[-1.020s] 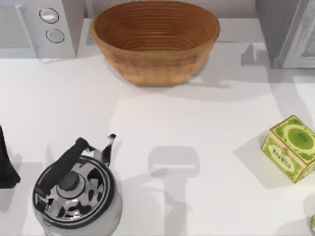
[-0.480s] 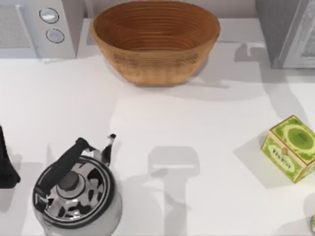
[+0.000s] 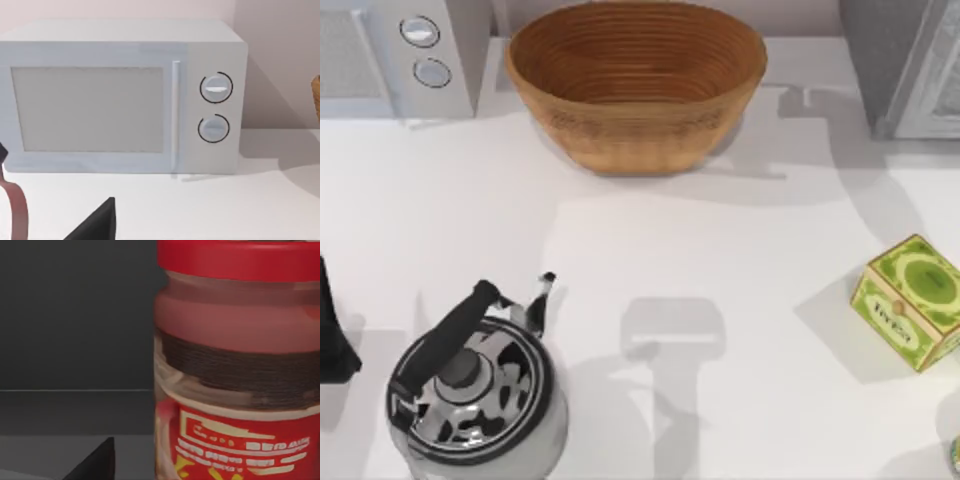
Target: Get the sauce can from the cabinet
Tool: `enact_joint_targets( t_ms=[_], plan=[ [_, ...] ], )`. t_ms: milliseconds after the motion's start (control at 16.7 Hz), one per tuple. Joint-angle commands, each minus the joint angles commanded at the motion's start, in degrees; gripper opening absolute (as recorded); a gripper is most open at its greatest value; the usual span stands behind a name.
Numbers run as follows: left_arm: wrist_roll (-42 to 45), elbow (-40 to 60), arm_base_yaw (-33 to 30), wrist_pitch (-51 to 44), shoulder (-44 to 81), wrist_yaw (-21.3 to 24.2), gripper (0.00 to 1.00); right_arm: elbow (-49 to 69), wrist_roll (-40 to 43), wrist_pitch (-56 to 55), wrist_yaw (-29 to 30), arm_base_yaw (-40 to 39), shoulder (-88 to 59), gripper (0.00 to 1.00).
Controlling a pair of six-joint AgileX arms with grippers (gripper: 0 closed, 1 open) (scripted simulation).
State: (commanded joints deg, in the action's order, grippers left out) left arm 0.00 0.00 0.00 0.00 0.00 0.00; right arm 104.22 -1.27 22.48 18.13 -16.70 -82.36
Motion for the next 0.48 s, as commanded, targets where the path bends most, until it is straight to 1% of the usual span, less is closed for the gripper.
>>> enact_joint_targets(
  t_ms=[480],
  plan=[
    [0.0, 0.0, 0.0, 0.0, 0.0, 0.0, 1.0, 11.29, 0.01, -0.55, -2.85, 2.97, -11.67, 1.0]
  ],
)
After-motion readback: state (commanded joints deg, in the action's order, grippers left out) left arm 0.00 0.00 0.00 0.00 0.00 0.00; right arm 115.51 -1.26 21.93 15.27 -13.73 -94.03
